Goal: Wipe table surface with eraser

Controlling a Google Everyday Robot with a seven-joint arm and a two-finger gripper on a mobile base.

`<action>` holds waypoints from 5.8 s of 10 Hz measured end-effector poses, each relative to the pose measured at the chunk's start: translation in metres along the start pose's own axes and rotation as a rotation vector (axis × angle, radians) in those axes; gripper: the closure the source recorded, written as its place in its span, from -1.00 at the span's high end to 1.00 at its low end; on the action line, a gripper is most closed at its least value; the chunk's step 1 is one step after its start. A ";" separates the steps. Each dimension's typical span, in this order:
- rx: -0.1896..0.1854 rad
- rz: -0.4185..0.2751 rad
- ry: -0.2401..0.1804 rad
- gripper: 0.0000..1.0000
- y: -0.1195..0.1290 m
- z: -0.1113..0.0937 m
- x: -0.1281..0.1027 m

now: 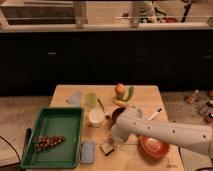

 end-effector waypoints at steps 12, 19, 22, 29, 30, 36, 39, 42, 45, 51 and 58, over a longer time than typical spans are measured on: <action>0.004 0.047 0.089 -1.00 0.012 -0.014 -0.012; -0.002 0.138 0.112 -1.00 0.035 -0.017 0.021; 0.001 0.161 0.126 -1.00 0.030 -0.016 0.039; 0.026 0.040 0.104 -1.00 -0.013 -0.008 0.014; 0.028 0.019 0.099 -1.00 -0.014 -0.008 0.005; 0.012 -0.011 0.054 -1.00 0.021 -0.006 -0.031; -0.002 0.044 0.071 -1.00 0.039 -0.011 -0.012; -0.026 0.075 0.104 -1.00 0.038 -0.010 0.010; -0.027 0.078 0.123 -1.00 0.015 -0.006 0.032; -0.005 -0.048 0.089 -1.00 -0.023 -0.002 0.008; -0.037 -0.121 0.040 -1.00 0.011 -0.001 -0.029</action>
